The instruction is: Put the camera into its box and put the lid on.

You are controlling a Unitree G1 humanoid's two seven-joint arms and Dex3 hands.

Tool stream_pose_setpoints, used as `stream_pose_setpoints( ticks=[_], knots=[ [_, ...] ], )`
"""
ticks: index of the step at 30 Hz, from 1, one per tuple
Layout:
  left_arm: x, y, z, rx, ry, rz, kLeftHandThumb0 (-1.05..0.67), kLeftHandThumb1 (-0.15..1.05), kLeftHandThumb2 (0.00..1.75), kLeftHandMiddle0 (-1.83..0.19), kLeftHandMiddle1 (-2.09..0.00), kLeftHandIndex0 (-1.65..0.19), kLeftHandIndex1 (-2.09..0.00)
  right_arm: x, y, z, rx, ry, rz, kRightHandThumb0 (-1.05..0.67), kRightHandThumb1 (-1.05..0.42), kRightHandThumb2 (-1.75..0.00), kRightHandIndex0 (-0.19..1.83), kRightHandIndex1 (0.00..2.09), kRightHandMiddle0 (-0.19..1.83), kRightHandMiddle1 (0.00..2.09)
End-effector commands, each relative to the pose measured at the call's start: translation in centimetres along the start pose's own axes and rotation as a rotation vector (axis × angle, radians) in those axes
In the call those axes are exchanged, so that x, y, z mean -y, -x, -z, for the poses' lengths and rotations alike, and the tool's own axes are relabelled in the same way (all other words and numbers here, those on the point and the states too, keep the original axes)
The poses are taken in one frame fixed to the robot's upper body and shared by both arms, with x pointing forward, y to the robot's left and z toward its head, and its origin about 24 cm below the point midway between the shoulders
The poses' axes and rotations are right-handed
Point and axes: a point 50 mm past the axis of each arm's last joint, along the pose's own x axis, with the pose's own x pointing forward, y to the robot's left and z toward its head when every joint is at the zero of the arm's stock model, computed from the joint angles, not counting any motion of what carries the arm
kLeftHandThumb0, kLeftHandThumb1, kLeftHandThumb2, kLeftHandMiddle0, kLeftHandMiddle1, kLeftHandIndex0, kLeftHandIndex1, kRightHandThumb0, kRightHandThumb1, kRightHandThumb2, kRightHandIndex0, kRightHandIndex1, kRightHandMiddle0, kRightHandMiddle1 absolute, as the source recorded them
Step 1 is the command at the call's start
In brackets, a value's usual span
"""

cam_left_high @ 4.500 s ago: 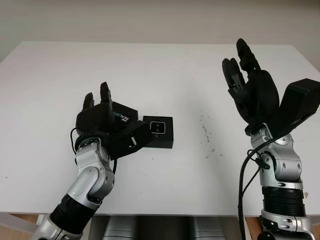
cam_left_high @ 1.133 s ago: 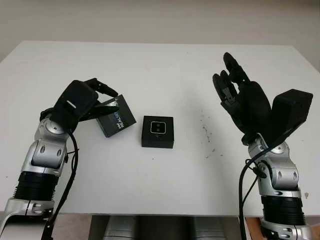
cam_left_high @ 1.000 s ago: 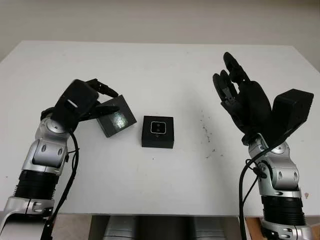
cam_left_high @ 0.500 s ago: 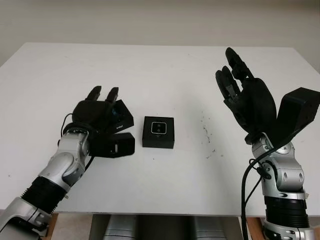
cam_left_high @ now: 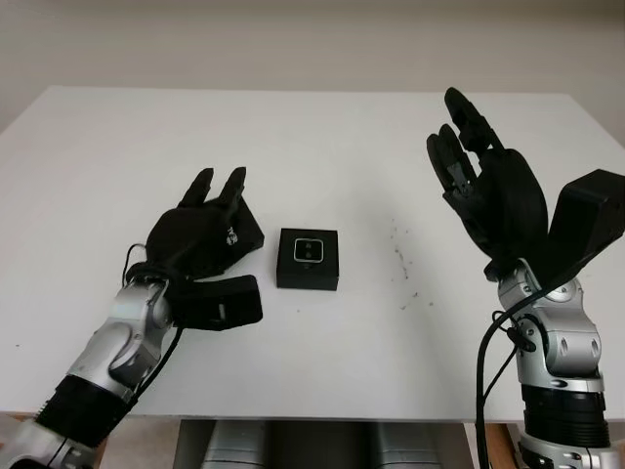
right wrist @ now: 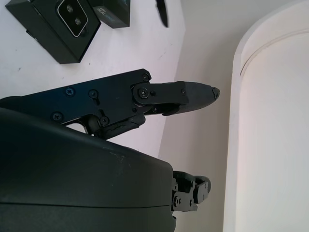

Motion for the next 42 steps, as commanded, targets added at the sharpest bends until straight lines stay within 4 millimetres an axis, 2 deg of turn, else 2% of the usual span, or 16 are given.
stream_pose_setpoints(
  ticks=[1, 6, 12, 19, 23, 28, 34, 35, 38, 42],
  knots=[
    [-2.0, 0.0, -0.1, 0.011, 0.053, -0.057, -0.78, 1.05, 0.32, -0.03, -0.08, 0.0, -0.08, -0.1, 0.0, -0.3, 0.017, 0.01, -0.001, -0.58, -1.05, -0.31, -0.06, 0.06, -0.18, 0.56],
    [-4.4, 0.4, 0.6, 0.001, 0.161, -0.102, -0.86, 1.05, 0.35, 0.05, -0.03, 0.11, -0.03, -0.2, -0.1, -0.1, 0.008, 0.0, -0.003, -0.59, -1.05, -0.31, -0.07, 0.05, -0.19, 0.53],
    [-5.4, 0.2, 1.6, -0.016, 0.114, -0.1, -0.95, 1.05, 0.3, 0.18, -0.02, 0.18, -0.04, -0.2, -0.1, -0.1, 0.007, 0.011, -0.004, -0.59, -1.05, -0.31, -0.07, 0.05, -0.19, 0.58],
    [-7.1, -0.9, 2.7, -0.008, 0.132, 0.076, -0.95, 1.03, 0.09, 0.19, 0.0, 0.15, -0.06, -0.2, -0.1, -0.2, 0.005, 0.013, 0.0, -0.58, -1.05, -0.31, -0.06, 0.06, -0.19, 0.57],
    [-7.7, -2.0, 3.1, 0.007, 0.118, 0.204, -0.96, 0.99, 0.05, 0.18, -0.02, 0.11, -0.07, -0.1, -0.1, -0.2, 0.015, 0.003, -0.008, -0.58, -1.05, -0.31, -0.06, 0.05, -0.19, 0.55],
    [-7.0, -3.1, 3.2, 0.017, 0.108, 0.313, -0.97, 0.99, 0.05, 0.17, -0.04, 0.13, -0.05, 0.3, -0.3, -0.6, 0.043, 0.011, -0.006, -0.59, -1.05, -0.31, -0.06, 0.06, -0.19, 0.56],
    [-5.8, -3.9, 2.8, 0.039, 0.146, 0.365, -1.0, 0.97, 0.05, 0.18, -0.04, 0.12, -0.06, 0.9, -0.9, -1.9, 0.088, 0.043, 0.021, -0.63, -1.05, -0.31, -0.05, 0.06, -0.19, 0.36],
    [-5.6, -4.0, 2.7, 0.042, 0.134, 0.367, -1.0, 0.97, 0.05, 0.17, -0.05, 0.12, -0.06, 1.1, -1.0, -2.1, 0.093, 0.057, 0.014, -0.63, -1.05, -0.33, -0.07, 0.05, -0.19, 0.32],
    [-4.7, -4.0, 2.1, 0.04, 0.05, 0.373, -1.02, 0.98, 0.06, 0.18, -0.05, 0.12, -0.05, 1.4, -1.2, -2.8, 0.092, 0.123, -0.039, -0.65, -1.05, -0.41, -0.17, 0.01, -0.19, 0.05],
    [-4.0, -3.9, 1.6, 0.05, -0.019, 0.371, -1.03, 1.02, 0.07, 0.19, -0.05, 0.13, -0.05, 1.7, -1.3, -3.2, 0.084, 0.194, -0.064, -0.73, -1.05, -0.46, -0.19, 0.0, -0.19, 0.0]
  ],
)
